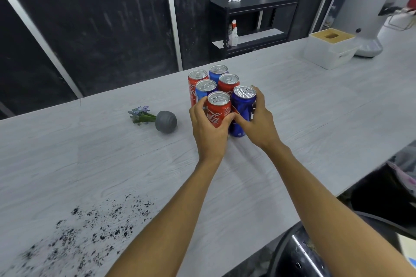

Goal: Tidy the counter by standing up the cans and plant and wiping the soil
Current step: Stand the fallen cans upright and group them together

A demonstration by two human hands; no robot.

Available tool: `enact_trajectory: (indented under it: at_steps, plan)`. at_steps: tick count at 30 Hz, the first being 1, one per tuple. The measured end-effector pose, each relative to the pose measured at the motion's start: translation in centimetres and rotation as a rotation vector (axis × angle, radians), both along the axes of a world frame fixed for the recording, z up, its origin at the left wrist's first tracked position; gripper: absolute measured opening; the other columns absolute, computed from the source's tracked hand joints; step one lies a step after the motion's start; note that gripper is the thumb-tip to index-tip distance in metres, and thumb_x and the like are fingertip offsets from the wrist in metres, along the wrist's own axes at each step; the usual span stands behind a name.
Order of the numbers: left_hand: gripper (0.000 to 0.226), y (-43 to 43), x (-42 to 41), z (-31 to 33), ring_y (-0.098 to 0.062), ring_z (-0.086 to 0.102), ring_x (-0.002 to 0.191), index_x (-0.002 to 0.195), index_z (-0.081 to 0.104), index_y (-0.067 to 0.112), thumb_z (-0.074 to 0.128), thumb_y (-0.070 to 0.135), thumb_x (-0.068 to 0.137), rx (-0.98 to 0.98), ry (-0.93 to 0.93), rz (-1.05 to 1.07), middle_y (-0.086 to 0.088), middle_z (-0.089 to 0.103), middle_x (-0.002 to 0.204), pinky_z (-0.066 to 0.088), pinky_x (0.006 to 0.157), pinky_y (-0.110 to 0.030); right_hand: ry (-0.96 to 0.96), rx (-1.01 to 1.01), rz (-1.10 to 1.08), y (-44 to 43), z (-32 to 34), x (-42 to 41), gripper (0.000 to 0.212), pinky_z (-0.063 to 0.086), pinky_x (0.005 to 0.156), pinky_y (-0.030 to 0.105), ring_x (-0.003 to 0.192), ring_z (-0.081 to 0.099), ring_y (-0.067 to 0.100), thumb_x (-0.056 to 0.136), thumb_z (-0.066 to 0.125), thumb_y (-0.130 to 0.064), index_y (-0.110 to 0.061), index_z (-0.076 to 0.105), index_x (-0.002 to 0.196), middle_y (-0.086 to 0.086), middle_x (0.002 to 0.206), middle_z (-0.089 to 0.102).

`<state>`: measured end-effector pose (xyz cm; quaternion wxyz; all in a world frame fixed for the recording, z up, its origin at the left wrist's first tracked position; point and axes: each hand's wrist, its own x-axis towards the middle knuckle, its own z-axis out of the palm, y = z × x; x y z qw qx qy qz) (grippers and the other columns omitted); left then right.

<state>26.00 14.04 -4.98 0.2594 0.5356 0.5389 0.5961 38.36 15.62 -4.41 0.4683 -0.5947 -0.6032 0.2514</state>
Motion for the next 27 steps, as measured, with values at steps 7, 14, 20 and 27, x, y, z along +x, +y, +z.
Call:
enact_trajectory:
  at_steps: [7, 14, 20, 27]
  plan:
    - [0.084, -0.7, -0.7, -0.2, -0.015, 0.042, 0.129, 0.145, 0.029, 0.024, 0.068, 0.055, 0.078, -0.031, 0.139, 0.007, -0.001, 0.037, 0.143, 0.051, 0.097, -0.039, -0.021, -0.045, -0.021, -1.2, 0.2, -0.4, 0.087, 0.04, 0.101, 0.03, 0.134, 0.04, 0.019, 0.088, 0.066, -0.035, -0.025, 0.009, 0.152, 0.0, 0.152, 0.034]
    - [0.082, -2.5, -3.8, -1.6, -0.016, 0.027, 0.14, 0.15, 0.02, 0.026, 0.04, 0.069, 0.083, -0.038, 0.482, -0.019, 0.0, 0.026, 0.154, 0.034, 0.112, -0.045, -0.163, -0.019, -0.105, -4.2, 0.0, -1.4, 0.082, 0.027, 0.098, 0.021, 0.138, 0.031, 0.016, 0.09, 0.064, -0.033, -0.025, 0.01, 0.151, 0.0, 0.155, 0.027]
    - [0.073, -4.5, -7.3, -2.6, -0.021, 0.0, 0.149, 0.152, 0.013, 0.028, 0.034, 0.064, 0.092, -0.136, 0.792, -0.106, 0.003, 0.005, 0.162, 0.003, 0.119, -0.048, -0.316, -0.019, -0.098, -8.2, -1.5, -3.5, 0.077, 0.032, 0.111, 0.033, 0.139, 0.032, 0.016, 0.089, 0.061, -0.042, -0.023, 0.018, 0.15, 0.001, 0.154, 0.03]
    - [0.071, -5.8, -13.0, -2.5, -0.022, -0.014, 0.148, 0.154, 0.005, 0.029, 0.024, 0.064, 0.095, -0.289, 1.057, -0.089, 0.003, -0.011, 0.162, -0.01, 0.116, -0.049, -0.473, -0.061, -0.065, -10.5, -2.8, -9.3, 0.062, 0.035, 0.11, 0.036, 0.135, 0.036, 0.022, 0.093, 0.055, -0.037, -0.016, 0.03, 0.146, 0.006, 0.149, 0.037]
